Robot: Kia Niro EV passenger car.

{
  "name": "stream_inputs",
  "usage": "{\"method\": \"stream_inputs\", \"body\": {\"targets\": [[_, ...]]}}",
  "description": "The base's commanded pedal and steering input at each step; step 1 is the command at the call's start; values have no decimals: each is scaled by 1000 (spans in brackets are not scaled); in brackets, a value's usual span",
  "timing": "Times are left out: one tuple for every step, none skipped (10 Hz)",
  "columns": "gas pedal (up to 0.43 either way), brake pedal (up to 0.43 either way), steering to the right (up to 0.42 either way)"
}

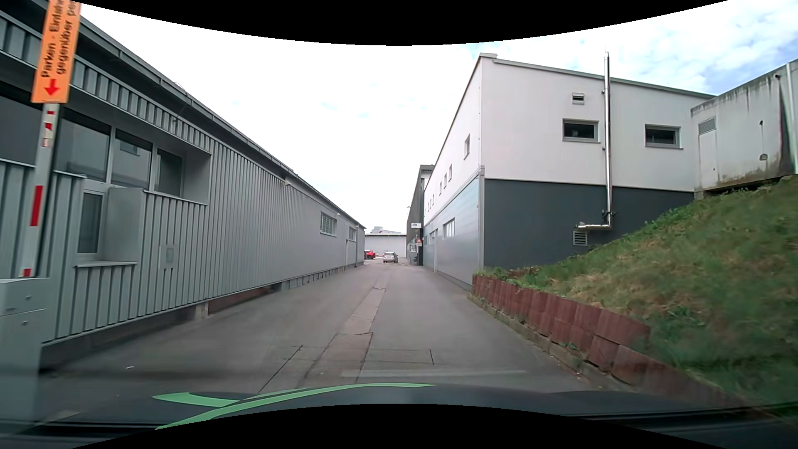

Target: Follow the waypoints while adhering to traffic rules and regulations

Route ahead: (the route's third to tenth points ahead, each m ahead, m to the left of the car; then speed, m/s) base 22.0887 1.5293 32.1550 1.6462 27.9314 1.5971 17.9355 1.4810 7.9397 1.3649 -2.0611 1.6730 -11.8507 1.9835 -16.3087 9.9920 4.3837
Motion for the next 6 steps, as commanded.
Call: {"method": "stream_inputs", "body": {"targets": [[59,0,-33],[59,0,-28],[59,0,-21],[59,0,-20],[59,0,-17],[59,0,-17]]}}
